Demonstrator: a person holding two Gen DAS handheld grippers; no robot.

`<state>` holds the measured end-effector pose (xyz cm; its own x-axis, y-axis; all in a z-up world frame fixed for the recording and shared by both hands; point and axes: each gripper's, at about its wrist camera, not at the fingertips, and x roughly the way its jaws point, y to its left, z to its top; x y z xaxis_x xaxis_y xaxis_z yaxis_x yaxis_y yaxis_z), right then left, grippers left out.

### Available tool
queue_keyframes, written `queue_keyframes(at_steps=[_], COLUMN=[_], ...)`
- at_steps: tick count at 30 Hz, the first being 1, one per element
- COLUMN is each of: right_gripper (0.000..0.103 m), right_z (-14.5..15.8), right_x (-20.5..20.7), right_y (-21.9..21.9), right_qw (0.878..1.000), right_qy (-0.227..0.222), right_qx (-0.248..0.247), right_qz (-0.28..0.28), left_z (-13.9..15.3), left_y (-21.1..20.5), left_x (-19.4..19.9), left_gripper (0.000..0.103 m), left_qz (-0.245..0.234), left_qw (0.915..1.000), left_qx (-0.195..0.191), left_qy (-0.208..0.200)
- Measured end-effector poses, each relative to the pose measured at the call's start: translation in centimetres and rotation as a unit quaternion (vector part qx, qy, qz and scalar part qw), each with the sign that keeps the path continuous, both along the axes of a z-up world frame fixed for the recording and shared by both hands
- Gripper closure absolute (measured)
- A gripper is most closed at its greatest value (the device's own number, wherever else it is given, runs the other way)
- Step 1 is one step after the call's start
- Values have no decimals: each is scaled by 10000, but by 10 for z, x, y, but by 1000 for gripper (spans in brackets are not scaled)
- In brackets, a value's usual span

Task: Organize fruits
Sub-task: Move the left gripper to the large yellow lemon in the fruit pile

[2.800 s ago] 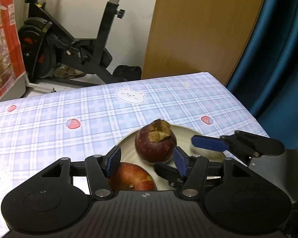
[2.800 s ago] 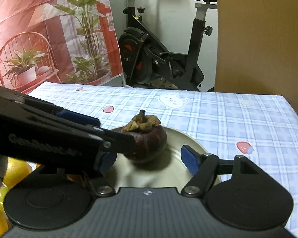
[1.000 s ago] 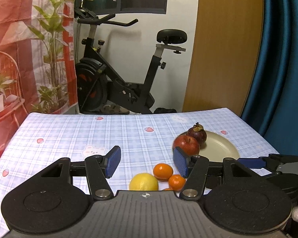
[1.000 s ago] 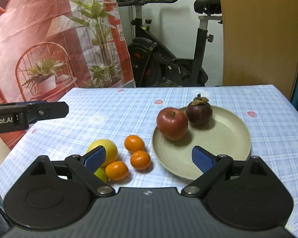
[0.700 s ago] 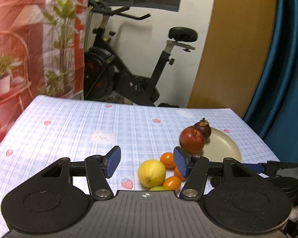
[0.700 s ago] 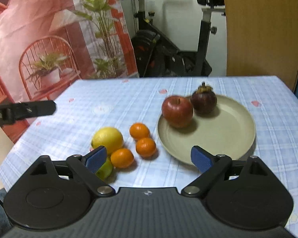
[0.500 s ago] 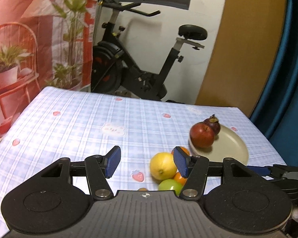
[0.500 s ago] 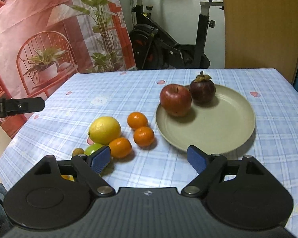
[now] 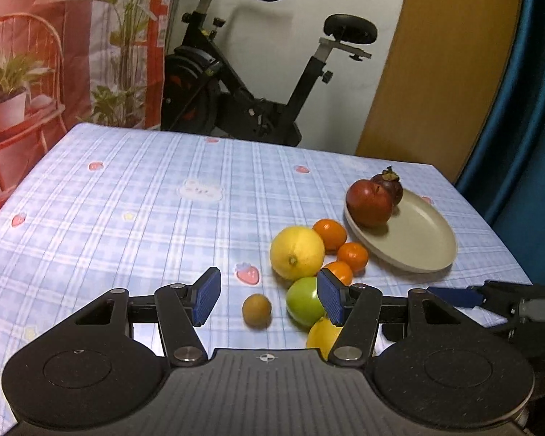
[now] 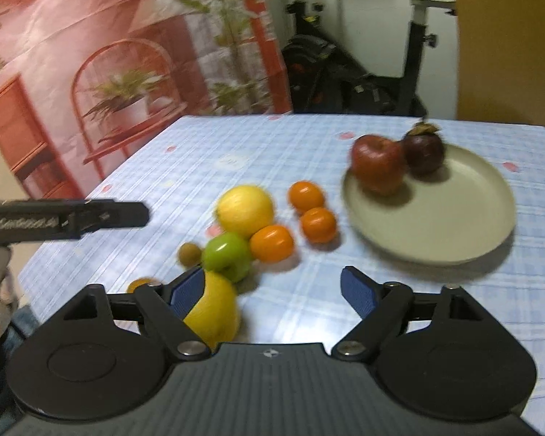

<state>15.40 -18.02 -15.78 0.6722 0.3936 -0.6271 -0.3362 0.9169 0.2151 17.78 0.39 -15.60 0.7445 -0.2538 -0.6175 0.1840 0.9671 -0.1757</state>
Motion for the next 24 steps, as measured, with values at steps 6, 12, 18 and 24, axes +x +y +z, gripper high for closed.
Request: queue_keyframes(at_steps=[6,12,18,24], right_gripper=[35,38,45,47], right_z=[-10,-20,-27,-31], right_x=[-5,-6,-4,-4], right_y=[23,28,29,32], right_qw=[9988,9981,9967,9966], right_qy=[54,152,309,364], right_qx=[-134,-105,205,145], right_qz=[462,595,726,723], left_z=[-7,-11,-20,-35], left_y=[-3,-13,-26,-29], left_x=[-1,-4,-5,-2], left_gripper=[42,42,42,43], left_qz=[-69,-368,-693,-795], left_qw=[9998,9986,9962,9927], left_qx=[-124,-219,-201,-324], left_qy=[154,295,493,851])
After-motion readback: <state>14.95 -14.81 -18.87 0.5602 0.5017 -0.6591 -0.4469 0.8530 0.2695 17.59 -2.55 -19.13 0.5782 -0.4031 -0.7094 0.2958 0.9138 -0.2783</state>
